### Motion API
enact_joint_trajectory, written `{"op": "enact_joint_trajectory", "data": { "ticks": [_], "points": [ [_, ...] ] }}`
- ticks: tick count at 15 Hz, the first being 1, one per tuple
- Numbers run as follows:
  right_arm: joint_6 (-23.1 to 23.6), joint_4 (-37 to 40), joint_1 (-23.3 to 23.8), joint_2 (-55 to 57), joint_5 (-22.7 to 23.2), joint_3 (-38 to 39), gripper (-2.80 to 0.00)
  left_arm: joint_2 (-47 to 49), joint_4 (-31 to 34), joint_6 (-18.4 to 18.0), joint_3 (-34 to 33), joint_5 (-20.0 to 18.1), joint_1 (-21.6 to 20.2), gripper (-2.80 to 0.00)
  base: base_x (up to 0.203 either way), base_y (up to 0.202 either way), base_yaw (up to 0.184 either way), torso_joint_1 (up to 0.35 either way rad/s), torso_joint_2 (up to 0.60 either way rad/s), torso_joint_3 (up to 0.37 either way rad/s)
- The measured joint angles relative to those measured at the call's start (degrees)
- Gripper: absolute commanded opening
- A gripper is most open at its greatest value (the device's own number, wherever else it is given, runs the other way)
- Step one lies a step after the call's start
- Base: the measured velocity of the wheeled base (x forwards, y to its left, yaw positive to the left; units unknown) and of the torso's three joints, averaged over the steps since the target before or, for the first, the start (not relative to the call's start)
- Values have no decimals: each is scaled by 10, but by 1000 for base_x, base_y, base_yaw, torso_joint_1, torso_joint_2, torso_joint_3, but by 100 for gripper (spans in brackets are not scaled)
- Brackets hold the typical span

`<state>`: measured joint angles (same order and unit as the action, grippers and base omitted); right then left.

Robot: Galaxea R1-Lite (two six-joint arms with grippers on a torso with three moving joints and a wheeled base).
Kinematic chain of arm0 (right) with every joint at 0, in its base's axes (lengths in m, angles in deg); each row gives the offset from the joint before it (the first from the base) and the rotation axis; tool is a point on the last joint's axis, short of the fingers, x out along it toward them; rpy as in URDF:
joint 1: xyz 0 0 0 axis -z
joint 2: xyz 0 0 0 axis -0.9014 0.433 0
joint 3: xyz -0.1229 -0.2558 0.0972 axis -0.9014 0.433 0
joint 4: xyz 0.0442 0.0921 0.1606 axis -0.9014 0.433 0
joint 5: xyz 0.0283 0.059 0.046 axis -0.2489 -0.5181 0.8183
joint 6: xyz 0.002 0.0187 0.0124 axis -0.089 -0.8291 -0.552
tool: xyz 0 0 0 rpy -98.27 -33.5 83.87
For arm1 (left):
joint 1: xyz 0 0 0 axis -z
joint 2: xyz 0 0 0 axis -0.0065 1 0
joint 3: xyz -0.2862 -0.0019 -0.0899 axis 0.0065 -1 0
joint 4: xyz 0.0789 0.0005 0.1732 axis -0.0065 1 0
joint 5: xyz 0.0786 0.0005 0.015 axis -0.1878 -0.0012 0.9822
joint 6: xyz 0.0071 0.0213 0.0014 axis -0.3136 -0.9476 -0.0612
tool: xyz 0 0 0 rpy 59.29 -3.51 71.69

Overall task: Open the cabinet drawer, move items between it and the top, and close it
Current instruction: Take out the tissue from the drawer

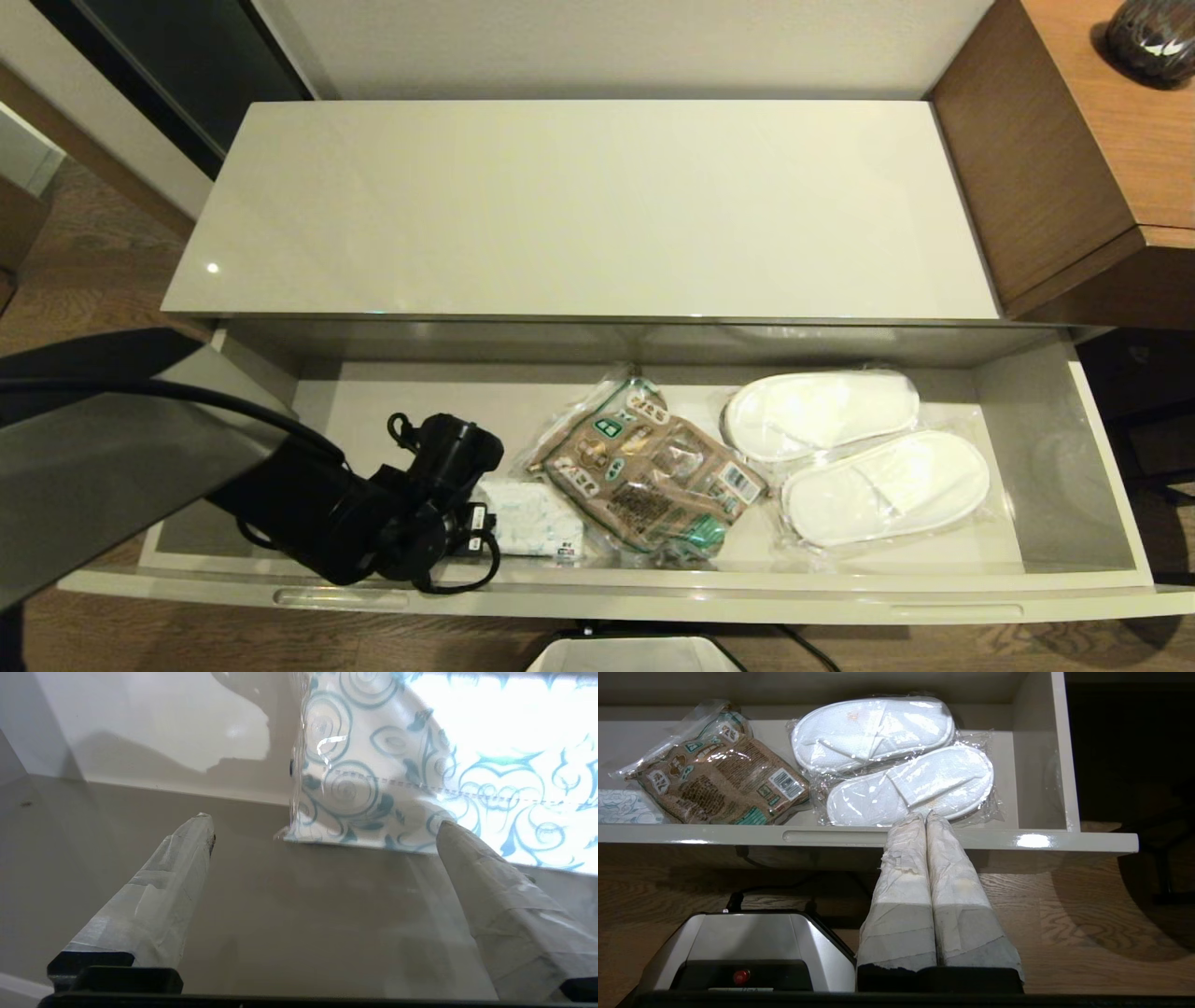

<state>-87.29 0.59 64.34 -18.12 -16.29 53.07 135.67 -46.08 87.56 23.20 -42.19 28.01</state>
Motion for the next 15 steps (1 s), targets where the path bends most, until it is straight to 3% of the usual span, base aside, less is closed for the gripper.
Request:
{"op": "enact_joint_trajectory", "data": {
  "ticks": [5,12,15],
  "points": [
    [0,0,0,0,0,0,-280,7,-4,4,23,0,0,0,0,0,0,0,0,0],
    [0,0,0,0,0,0,-280,46,-106,-1,62,-8,1,0,0,0,0,0,0,0],
    [0,0,0,0,0,0,-280,61,-118,-4,67,-44,1,0,0,0,0,0,0,0]
  ]
}}
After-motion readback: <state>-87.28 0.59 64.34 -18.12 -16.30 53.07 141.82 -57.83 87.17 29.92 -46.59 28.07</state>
